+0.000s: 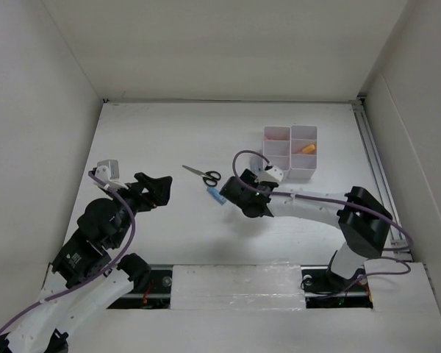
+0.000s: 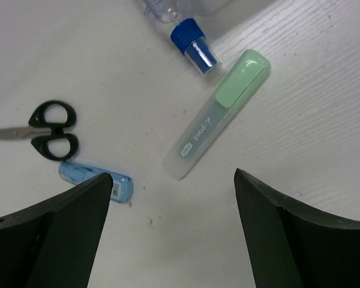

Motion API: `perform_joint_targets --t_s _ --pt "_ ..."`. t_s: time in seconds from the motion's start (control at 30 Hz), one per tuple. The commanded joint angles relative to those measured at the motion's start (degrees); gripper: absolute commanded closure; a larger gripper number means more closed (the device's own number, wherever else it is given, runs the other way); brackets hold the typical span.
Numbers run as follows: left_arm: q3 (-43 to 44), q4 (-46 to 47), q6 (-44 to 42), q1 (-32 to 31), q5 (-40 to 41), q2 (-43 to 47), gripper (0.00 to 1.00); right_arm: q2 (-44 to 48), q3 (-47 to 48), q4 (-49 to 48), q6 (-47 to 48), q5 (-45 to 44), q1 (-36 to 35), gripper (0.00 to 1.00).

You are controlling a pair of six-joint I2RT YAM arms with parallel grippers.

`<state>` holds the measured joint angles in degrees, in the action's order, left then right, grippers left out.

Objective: Sort the stationery into containers
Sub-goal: Pick up the stationery from the center of the board.

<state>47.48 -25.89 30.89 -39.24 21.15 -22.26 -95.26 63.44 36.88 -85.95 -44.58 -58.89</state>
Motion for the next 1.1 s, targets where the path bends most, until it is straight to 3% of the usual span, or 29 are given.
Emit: perform_joint_targets --t_s 0.0,0.33,0.53,0.7,0.8,0.87,1.07 --pt "0.33 2.51 -0.66 0.22 -1.37 -0.06 0.00 -1.05 1.51 1.35 -7.38 -0.35 3.07 0.12" --pt "-0.20 3.04 -1.19 0.22 -2.43 1.78 0.00 -3.88 -2.00 -3.13 -9.15 7.57 12.39 0.15" --pt "-0.20 3.04 -1.19 0.22 -2.43 1.08 0.00 -6.69 1.07 -1.64 -6.86 8.72 11.88 0.15" --pt "-0.20 3.04 -1.19 0.22 -1.81 1.61 0.00 -9.94 -0.33 -4.80 -6.86 14.68 12.57 0.19" --pt "-0.20 3.04 -1.19 0.22 -1.29 2.13 0.00 -11.52 -0.95 -3.93 -6.86 16.45 12.58 0.27" --pt "-0.20 3.04 -0.66 0.22 -1.28 2.84 0.00 -12.31 0.54 0.09 -8.00 17.06 12.58 0.40" --pt "-0.20 2.51 -0.66 0.22 -1.28 3.98 0.00 -14.33 2.57 4.25 -8.79 18.20 12.58 0.49"
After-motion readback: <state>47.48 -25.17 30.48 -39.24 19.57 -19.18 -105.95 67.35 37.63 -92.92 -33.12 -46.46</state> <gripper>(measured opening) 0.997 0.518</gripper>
